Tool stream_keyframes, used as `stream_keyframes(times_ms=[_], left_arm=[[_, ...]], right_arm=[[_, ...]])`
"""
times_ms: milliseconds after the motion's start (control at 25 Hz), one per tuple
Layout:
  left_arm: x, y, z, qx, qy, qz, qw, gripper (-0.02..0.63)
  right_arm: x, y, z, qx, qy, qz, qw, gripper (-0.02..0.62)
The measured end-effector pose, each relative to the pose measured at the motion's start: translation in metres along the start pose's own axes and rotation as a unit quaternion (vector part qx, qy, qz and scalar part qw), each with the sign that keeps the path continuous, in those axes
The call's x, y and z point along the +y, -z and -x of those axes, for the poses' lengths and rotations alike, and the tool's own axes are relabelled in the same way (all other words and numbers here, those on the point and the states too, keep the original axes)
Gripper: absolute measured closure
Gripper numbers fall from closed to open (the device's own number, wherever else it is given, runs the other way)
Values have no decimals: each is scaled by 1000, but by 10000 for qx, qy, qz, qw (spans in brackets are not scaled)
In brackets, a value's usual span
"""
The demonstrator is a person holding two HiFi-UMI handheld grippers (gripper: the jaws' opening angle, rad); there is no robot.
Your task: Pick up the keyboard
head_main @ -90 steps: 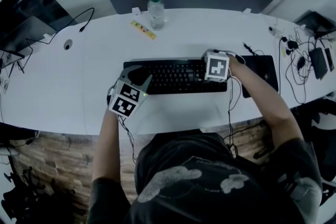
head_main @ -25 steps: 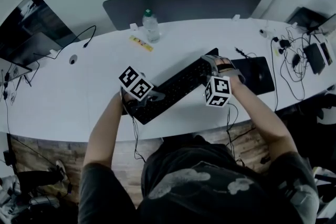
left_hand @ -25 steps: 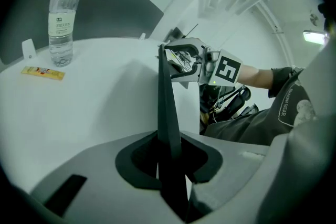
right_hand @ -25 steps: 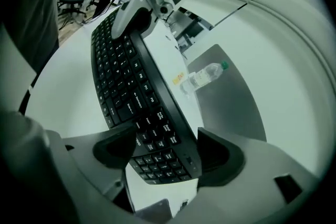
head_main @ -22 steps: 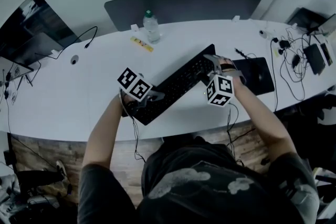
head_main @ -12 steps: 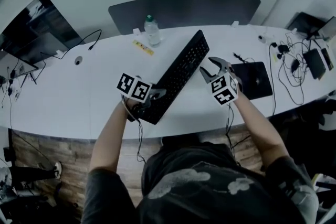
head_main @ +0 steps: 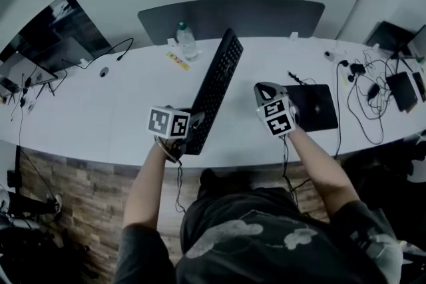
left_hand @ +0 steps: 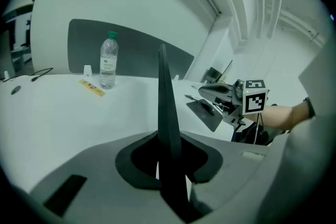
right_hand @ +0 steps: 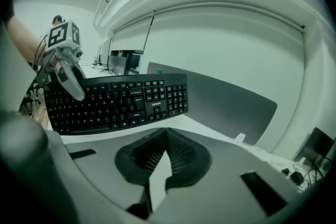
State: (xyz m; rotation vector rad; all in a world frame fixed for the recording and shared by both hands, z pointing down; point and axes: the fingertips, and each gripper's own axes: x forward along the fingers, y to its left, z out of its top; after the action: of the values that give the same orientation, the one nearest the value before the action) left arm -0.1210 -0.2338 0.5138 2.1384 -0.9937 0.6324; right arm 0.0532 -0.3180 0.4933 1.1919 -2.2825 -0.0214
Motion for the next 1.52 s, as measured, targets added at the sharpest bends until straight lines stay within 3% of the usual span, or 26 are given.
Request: stream_keyframes(times_ms=[320,680,1080,1520], left_arm=[[-39,13,6,-734,-657,492,9939,535],[-61,44,19,-1215,-1232,853,9812,535],[-66,94,69,-1824,-2005,1283,9540,535],[-146,180,116,-2283,-2595,1733,9222,535]], right_arm=[[15,11,20,-289,-721,-114,9969,596],[29,11,18,-455,-1220,-451,9905,595],[71,-6,18,-782,-1516,-474,9842,595],[122,14,105,-892,-1982,-258,9758,596]])
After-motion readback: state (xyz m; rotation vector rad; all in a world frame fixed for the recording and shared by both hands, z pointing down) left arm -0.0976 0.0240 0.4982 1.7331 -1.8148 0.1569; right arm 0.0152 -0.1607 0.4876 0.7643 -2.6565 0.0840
